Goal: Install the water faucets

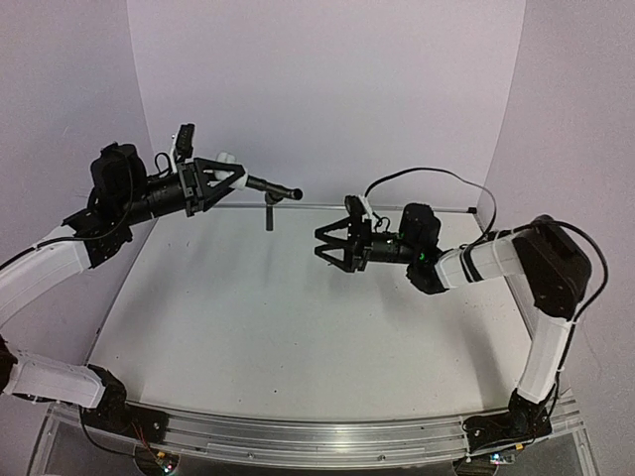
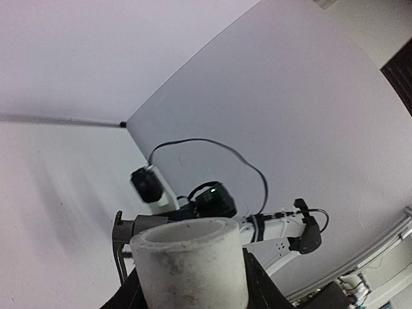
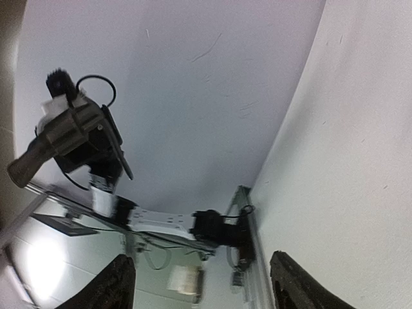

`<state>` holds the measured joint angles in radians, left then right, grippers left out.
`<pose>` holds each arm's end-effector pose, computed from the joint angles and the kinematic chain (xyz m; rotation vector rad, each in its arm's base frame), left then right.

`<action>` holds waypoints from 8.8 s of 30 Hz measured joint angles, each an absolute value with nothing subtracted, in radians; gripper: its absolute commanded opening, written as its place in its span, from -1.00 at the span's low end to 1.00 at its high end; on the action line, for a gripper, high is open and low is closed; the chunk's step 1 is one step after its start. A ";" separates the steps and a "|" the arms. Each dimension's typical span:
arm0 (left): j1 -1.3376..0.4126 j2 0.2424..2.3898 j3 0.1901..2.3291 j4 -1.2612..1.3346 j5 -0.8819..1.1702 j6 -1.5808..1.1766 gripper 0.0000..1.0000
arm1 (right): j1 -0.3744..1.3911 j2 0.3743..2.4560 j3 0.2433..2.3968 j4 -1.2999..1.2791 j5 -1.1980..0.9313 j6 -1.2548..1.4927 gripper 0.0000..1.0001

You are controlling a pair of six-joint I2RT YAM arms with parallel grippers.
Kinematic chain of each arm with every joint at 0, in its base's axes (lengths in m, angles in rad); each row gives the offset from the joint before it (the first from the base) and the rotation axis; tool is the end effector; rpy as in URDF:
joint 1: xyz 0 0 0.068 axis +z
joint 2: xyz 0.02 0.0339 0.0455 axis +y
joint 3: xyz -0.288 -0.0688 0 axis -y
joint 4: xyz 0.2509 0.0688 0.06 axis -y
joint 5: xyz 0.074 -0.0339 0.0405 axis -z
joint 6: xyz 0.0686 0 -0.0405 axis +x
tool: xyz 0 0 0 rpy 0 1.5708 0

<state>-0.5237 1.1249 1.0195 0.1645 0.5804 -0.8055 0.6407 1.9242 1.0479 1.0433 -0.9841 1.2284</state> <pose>0.2260 -0.1740 0.4144 0.2844 1.6982 -1.4599 0.3160 0.3069 0.2479 -0.5172 1.8603 2.0707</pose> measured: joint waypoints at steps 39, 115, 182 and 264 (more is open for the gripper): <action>-0.500 1.360 1.137 0.104 0.892 -0.750 -1.00 | 0.780 1.792 1.363 0.426 -0.810 0.516 -1.00; -0.481 1.342 1.094 0.159 0.810 -1.232 -1.00 | 1.033 1.590 1.077 0.596 -0.179 -0.355 0.62; -0.496 1.228 1.041 0.183 0.646 -1.094 -1.00 | 0.838 1.680 1.287 0.388 -0.526 0.048 0.36; -0.461 1.290 0.953 0.288 0.810 -1.253 -1.00 | 0.976 1.568 1.165 0.365 -0.308 -0.289 0.58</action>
<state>-0.4610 1.2903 0.9535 0.2880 0.8101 -1.2532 0.9759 1.5677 1.1647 0.3649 -0.3078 -0.2888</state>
